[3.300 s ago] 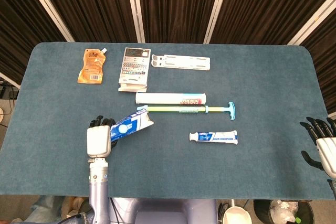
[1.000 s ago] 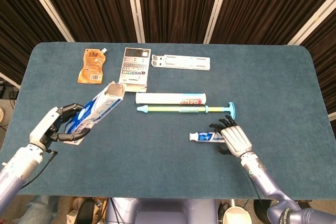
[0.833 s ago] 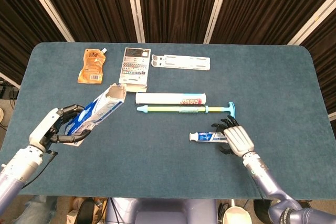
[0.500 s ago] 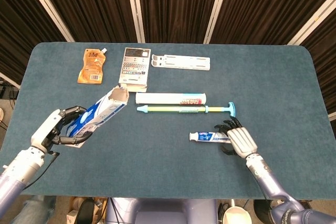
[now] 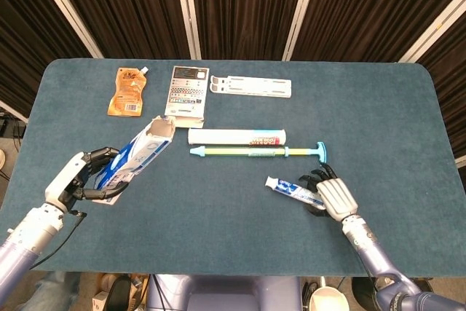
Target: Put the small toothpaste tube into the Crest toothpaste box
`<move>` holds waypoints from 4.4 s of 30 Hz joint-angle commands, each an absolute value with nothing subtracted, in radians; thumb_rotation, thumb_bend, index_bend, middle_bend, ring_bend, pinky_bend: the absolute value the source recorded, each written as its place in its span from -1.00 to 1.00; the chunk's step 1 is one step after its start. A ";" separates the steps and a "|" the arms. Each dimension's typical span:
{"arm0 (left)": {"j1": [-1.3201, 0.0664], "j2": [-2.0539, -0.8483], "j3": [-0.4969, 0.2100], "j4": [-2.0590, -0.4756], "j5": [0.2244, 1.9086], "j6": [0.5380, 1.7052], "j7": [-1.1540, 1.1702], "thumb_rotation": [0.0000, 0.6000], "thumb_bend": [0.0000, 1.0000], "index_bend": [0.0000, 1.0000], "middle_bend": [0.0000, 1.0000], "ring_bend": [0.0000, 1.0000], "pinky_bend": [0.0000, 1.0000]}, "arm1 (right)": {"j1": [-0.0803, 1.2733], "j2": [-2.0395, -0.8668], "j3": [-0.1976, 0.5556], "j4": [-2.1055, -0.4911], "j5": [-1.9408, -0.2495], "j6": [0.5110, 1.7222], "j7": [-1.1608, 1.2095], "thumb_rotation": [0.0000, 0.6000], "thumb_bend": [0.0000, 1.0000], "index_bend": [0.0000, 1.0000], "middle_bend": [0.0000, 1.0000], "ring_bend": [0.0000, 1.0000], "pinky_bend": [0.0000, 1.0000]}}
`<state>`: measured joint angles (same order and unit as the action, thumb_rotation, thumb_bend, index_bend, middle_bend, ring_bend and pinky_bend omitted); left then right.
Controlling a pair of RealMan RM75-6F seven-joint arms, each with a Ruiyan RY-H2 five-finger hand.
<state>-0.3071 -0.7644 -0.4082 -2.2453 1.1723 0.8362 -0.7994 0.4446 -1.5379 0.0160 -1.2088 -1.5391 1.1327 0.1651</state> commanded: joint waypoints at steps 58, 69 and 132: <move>-0.446 -0.996 -0.084 -1.834 1.538 0.912 -1.146 1.00 -0.32 -0.16 -0.19 -0.57 -0.41 | 0.447 -0.509 0.333 -2.309 -1.694 1.353 0.100 1.00 0.27 0.81 0.54 -0.17 -0.94; -0.500 -1.005 -0.085 -1.898 1.550 0.894 -1.089 1.00 -0.32 -0.17 -0.20 -0.57 -0.41 | 0.467 -0.499 0.340 -2.356 -1.720 1.323 0.096 1.00 0.27 0.81 0.54 -0.17 -0.94; -0.598 -0.988 -0.071 -2.065 1.443 0.865 -0.845 1.00 -0.32 -0.17 -0.20 -0.57 -0.41 | 0.466 -0.538 0.363 -2.339 -1.671 1.394 0.205 1.00 0.35 0.81 0.54 -0.17 -0.92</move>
<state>-0.5981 -0.9855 -0.0692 -2.0624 1.4470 0.8630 -0.8482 0.4668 -0.5449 0.3575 -2.3360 -1.6765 1.3913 0.1974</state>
